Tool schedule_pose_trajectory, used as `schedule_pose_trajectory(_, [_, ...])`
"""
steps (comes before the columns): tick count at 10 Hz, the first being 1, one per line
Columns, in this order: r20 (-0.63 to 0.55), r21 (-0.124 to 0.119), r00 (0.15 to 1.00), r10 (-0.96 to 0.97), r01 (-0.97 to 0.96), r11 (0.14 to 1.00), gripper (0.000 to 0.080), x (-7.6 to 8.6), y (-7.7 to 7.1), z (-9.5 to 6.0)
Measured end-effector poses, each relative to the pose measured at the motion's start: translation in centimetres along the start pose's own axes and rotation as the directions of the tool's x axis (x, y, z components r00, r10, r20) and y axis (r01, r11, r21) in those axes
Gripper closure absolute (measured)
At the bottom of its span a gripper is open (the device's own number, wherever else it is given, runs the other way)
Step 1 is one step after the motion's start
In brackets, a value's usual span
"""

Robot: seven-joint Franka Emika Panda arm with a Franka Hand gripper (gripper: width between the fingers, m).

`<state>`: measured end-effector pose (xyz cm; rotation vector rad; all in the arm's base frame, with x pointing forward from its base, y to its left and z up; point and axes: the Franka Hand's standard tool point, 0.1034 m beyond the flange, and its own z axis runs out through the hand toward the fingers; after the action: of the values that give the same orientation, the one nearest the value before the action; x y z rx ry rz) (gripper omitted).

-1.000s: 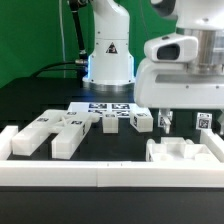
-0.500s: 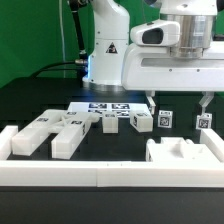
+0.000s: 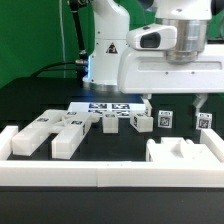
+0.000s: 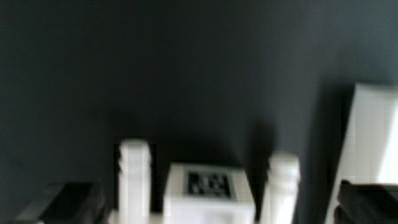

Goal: Assemble chair

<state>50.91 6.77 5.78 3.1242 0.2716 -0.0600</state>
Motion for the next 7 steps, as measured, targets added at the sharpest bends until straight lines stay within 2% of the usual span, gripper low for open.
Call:
schedule_pose_trajectory(2, [0.004, -0.002, 1.000, -0.007, 0.007, 1.000, 0.0151, -2.2, 0.8, 0.8])
schedule_pose_trajectory(4, [0.017, -0.001, 1.000, -0.011, 0.011, 1.000, 0.0151, -1.7, 0.6, 0.7])
schedule_pose_trajectory(6, [0.035, 0.000, 0.999, -0.012, 0.012, 1.000, 0.0151, -2.0, 0.6, 0.8])
schedule_pose_trajectory(7, [0.118, 0.001, 0.993, -0.001, 0.001, 1.000, 0.0151, -2.7, 0.7, 1.0])
